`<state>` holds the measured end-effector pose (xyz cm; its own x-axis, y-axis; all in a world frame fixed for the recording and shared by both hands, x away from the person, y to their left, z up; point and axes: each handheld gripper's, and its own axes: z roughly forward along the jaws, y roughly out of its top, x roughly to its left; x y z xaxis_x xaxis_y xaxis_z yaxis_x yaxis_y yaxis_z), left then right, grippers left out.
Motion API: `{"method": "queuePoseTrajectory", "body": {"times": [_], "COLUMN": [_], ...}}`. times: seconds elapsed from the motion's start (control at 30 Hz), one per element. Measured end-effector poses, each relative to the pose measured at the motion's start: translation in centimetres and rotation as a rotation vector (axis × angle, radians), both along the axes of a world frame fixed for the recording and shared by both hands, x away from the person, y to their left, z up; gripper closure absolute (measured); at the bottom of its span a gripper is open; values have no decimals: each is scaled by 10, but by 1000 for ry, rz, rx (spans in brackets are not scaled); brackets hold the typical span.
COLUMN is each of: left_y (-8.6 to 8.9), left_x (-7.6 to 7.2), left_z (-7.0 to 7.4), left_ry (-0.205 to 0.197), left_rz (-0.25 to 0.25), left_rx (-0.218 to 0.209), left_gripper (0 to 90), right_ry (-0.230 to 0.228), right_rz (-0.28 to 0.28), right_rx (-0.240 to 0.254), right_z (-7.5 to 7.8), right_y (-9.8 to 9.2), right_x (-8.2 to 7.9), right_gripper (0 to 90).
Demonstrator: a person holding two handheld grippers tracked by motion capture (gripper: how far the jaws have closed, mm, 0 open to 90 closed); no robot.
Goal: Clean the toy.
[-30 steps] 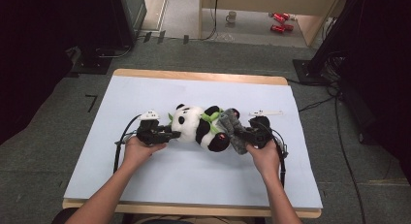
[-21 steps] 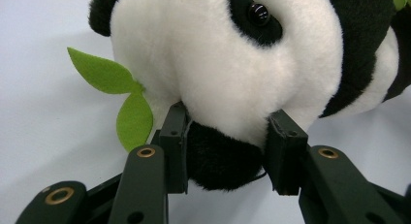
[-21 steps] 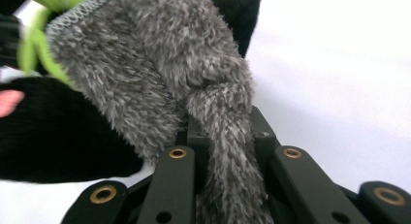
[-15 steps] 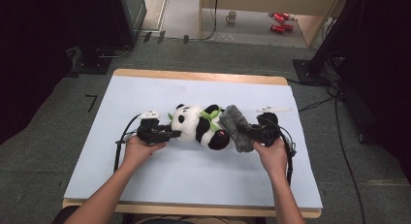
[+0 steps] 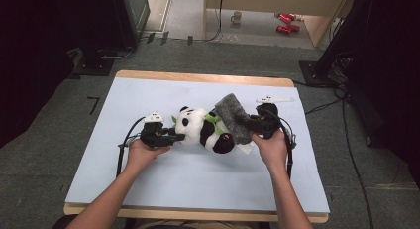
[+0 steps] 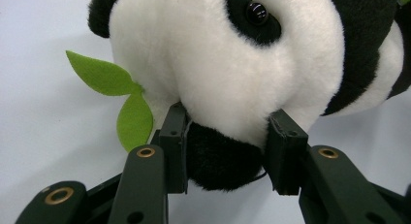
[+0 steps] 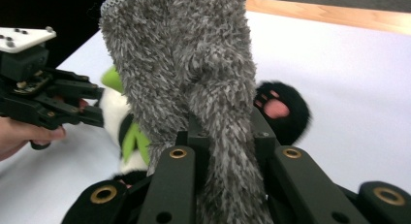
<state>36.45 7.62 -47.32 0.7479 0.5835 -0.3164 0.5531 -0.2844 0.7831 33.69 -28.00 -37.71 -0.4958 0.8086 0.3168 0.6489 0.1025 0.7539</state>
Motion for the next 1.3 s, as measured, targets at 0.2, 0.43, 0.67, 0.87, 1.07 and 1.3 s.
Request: {"method": "queuePoseTrajectory", "body": {"times": [0.2,0.43,0.67,0.87,1.07,1.3], "left_y": [1,0,-1,-1,-1,0], "left_x": [-2,-6,-7,-5,-1,5], "left_z": [-4,-5,-3,-2,-1,0], "left_ry": [-13,-26,-19,-9,4,28], "left_rz": [10,13,9,6,3,7], "left_rx": [-12,12,25,31,24,-2], "left_gripper": [590,590,589,589,584,584], "right_ry": [16,68,75,77,94,128], "right_rz": [26,43,41,21,-1,-22], "right_rx": [-16,-54,-17,-28,-21,-12], "right_z": [-4,-22,-36,-40,-45,-54], "right_y": [13,23,16,9,1,-13], "right_x": [8,15,14,8,2,-5], "right_gripper": [782,782,779,780,779,779]}}
